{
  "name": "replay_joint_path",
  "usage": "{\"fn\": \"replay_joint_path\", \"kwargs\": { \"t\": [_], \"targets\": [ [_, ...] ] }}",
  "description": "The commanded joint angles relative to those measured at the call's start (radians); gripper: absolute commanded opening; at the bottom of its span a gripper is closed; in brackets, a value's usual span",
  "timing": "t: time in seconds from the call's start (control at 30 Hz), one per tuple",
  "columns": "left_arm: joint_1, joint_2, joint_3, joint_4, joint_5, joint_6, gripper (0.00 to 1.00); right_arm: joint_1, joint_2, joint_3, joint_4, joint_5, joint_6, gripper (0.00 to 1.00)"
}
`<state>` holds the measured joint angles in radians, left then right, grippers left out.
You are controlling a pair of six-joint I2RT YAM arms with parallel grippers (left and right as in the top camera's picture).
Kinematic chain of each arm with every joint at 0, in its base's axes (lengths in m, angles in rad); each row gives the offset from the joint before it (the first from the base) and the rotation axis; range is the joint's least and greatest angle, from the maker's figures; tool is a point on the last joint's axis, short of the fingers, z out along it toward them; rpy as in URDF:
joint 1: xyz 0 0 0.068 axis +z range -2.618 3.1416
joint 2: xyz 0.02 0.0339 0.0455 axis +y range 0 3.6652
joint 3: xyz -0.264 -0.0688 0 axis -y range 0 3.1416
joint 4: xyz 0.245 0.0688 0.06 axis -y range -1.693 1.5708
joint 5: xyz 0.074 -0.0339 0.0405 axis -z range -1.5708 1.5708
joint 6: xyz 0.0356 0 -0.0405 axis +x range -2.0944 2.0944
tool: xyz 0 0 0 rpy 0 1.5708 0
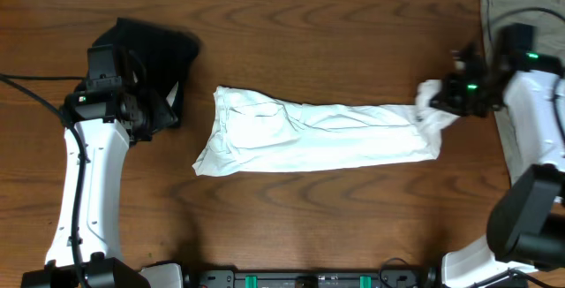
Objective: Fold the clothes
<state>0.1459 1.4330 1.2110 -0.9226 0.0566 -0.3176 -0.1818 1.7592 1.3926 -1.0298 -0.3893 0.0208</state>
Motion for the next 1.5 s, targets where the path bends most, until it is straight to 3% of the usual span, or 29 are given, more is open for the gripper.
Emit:
{"fn": "replay_joint_path", "kwargs": {
  "t": [0.0, 0.37, 0.73, 0.77, 0.9, 0.93, 1.13, 1.37, 1.47],
  "targets": [
    [0.002, -0.009, 0.024, -0.014, 0.003, -0.011, 0.70, 0.104, -0.001, 0.016, -0.007, -0.029, 0.045, 0.01],
    [0.002, -0.009, 0.016, -0.054, 0.003, -0.037, 0.71, 0.452, 0.008, -0.006, 0.090, 0.112, 0.224, 0.01],
    [0.002, -0.009, 0.016, -0.066, 0.004, -0.036, 0.72, 0.633, 0.121, -0.007, 0.178, 0.217, 0.317, 0.02],
    [0.002, -0.009, 0.016, -0.067, 0.004, -0.036, 0.71, 0.642, 0.133, -0.007, 0.187, 0.217, 0.324, 0.09],
    [0.002, -0.009, 0.016, -0.068, 0.004, -0.036, 0.72, 0.668, 0.158, -0.007, 0.211, 0.200, 0.338, 0.56],
    [0.002, -0.009, 0.016, -0.068, 0.004, -0.037, 0.72, 0.667, 0.156, -0.005, 0.214, 0.188, 0.337, 0.61],
    [0.002, -0.009, 0.016, -0.068, 0.004, -0.037, 0.72, 0.593, 0.077, 0.066, 0.188, -0.256, 0.017, 0.68],
    [-0.002, -0.009, 0.011, -0.068, 0.004, -0.037, 0.72, 0.446, -0.040, 0.079, 0.034, -0.131, 0.034, 0.69],
    [-0.002, -0.009, 0.008, -0.068, 0.004, -0.037, 0.72, 0.426, -0.037, 0.073, -0.033, -0.074, 0.035, 0.61]
  ]
}}
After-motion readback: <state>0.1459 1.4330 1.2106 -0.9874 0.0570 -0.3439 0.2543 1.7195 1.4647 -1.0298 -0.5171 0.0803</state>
